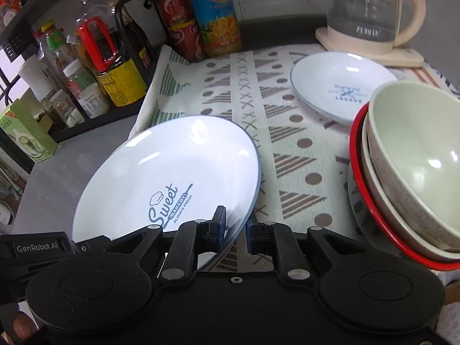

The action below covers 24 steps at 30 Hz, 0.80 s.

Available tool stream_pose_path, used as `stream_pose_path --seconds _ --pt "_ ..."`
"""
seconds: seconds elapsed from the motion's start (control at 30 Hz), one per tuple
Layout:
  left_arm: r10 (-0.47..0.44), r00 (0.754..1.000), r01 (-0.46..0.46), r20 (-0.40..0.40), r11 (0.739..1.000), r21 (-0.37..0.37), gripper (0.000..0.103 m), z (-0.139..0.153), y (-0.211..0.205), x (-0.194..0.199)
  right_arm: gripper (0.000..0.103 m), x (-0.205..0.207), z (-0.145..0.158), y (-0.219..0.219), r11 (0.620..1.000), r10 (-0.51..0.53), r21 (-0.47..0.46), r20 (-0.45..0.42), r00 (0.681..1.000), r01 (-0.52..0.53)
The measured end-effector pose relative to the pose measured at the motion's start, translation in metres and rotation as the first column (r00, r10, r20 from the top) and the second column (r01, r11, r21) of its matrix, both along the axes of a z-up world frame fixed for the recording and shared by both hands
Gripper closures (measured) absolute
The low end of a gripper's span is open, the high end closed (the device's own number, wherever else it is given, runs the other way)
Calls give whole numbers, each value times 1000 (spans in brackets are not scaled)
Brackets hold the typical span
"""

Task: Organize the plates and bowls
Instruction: 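Open both tools and release the 'Sweet' plate on the flower plate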

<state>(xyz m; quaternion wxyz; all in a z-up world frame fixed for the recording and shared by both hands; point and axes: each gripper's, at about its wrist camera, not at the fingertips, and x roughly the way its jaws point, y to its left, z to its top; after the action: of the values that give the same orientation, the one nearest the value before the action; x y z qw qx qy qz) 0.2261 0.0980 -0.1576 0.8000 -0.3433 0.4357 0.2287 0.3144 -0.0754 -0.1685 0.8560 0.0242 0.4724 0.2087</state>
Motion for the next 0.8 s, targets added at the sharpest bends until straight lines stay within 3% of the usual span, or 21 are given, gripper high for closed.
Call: stream_pose_path --seconds 0.13,0.27,0.37,0.43,0.8 --pt "20 1000 -21 -22 999 -32 89 2 6 2 90 2 -4 0 1000 -4 10 -17 1000 4" --pt "23 999 -23 -37 1000 -16 87 7 8 2 90 4 -5 0 1000 -4 8 -22 1000 5" --pt "29 999 -28 -45 999 15 78 14 8 1 90 7 -8 1 1000 -7 7 -34 999 7" --pt "33 999 -32 -39 999 24 66 18 10 0 89 8 -11 0 1000 -17 11 -48 999 18" --pt "42 999 -40 -33 999 33 49 25 8 -3 84 4 -13 4 1000 13 6 -72 997 -13"
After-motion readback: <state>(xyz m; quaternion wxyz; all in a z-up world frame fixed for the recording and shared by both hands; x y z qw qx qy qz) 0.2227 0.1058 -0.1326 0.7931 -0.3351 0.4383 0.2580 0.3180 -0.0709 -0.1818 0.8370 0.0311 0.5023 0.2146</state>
